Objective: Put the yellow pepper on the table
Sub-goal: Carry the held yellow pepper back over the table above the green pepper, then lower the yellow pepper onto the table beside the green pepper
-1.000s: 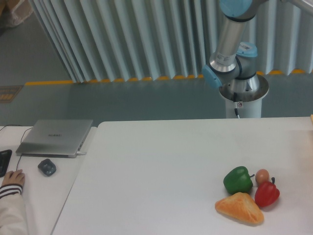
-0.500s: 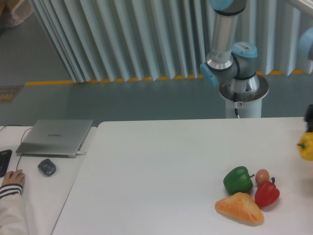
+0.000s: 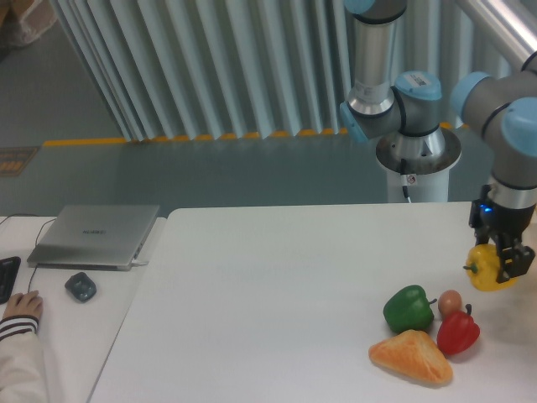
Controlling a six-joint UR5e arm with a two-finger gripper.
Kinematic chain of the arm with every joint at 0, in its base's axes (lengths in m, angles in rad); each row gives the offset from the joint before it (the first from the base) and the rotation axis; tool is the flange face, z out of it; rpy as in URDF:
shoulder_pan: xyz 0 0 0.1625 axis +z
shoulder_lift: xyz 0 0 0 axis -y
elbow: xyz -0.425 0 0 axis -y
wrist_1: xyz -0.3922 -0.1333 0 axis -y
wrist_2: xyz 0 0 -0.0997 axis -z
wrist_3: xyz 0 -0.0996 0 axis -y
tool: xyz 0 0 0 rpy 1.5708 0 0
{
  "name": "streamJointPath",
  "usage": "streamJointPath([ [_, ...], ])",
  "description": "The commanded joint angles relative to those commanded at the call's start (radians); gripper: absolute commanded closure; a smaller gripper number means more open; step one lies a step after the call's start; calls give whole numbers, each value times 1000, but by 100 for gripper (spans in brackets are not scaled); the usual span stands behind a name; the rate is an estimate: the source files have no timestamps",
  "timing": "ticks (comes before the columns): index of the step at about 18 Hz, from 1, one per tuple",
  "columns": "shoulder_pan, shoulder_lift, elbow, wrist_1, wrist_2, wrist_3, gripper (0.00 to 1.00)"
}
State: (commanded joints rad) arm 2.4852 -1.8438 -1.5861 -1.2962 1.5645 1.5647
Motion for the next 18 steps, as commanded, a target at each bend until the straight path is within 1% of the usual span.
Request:
streamJointPath([
  [5,-98,6,-37,-5,52,0,55],
  [6,-130,6,-44,-12,84,2,55],
  [7,-144,6,-48,-23,97,8,55],
  [10,-160,14,-58,-57,101,12,55],
  [11,-161,26,-60,-61,97,12,55],
  [13,-176,31,-63,-63,98,12,55],
  [17,-209,22,-74,-58,111,11,55],
  [18,-212,18,-74,-57,136,11,55],
])
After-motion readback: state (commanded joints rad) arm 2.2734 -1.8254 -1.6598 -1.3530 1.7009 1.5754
